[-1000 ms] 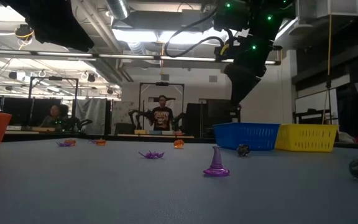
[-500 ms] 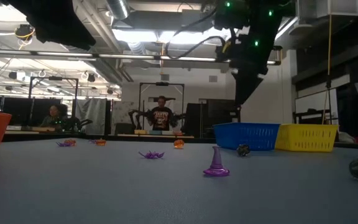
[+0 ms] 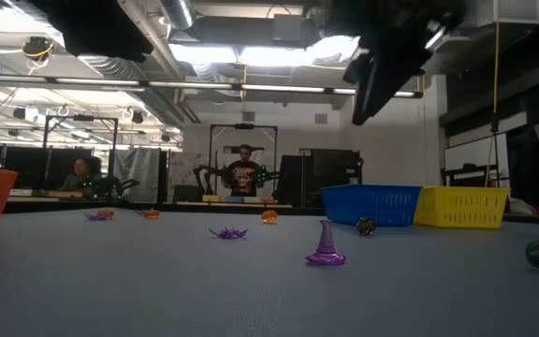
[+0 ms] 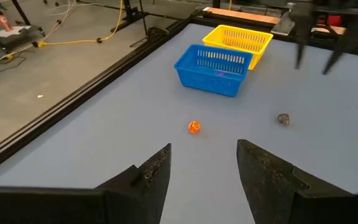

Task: Sort Halloween decoration
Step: Put the brown skull toy into the green bin

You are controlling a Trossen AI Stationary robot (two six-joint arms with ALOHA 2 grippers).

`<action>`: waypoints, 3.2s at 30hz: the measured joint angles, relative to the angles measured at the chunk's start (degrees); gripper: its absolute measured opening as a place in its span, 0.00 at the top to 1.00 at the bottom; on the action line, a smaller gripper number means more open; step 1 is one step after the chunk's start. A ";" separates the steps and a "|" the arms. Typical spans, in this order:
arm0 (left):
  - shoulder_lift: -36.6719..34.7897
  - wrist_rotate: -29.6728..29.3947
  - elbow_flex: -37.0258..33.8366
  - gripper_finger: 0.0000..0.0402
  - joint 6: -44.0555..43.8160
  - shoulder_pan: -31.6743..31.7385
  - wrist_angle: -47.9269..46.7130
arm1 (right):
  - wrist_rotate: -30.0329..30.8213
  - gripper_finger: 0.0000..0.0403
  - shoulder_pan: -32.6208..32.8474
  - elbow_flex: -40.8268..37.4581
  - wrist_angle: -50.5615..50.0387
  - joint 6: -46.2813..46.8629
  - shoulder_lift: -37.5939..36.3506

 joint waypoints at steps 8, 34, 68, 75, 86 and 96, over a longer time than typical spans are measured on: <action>0.00 0.02 0.00 0.58 -0.17 0.00 -0.04 | 8.40 0.59 5.65 -0.01 0.73 -3.59 0.45; 0.02 0.42 0.02 0.58 1.16 -0.01 -0.09 | 13.33 0.59 5.48 -0.05 2.79 -6.39 16.24; 0.00 0.46 0.00 0.58 1.22 0.02 -0.05 | 4.70 0.59 0.26 0.12 3.21 -6.33 20.23; 0.02 0.48 0.00 0.58 1.21 0.00 0.07 | 4.70 0.59 0.30 0.11 3.08 -6.28 20.31; 0.02 0.48 0.00 0.58 1.21 0.02 0.07 | 4.13 0.59 0.30 0.06 3.08 -6.24 20.37; 0.02 0.48 0.00 0.58 1.21 0.01 0.09 | 3.69 0.79 0.34 0.04 3.17 -6.22 20.41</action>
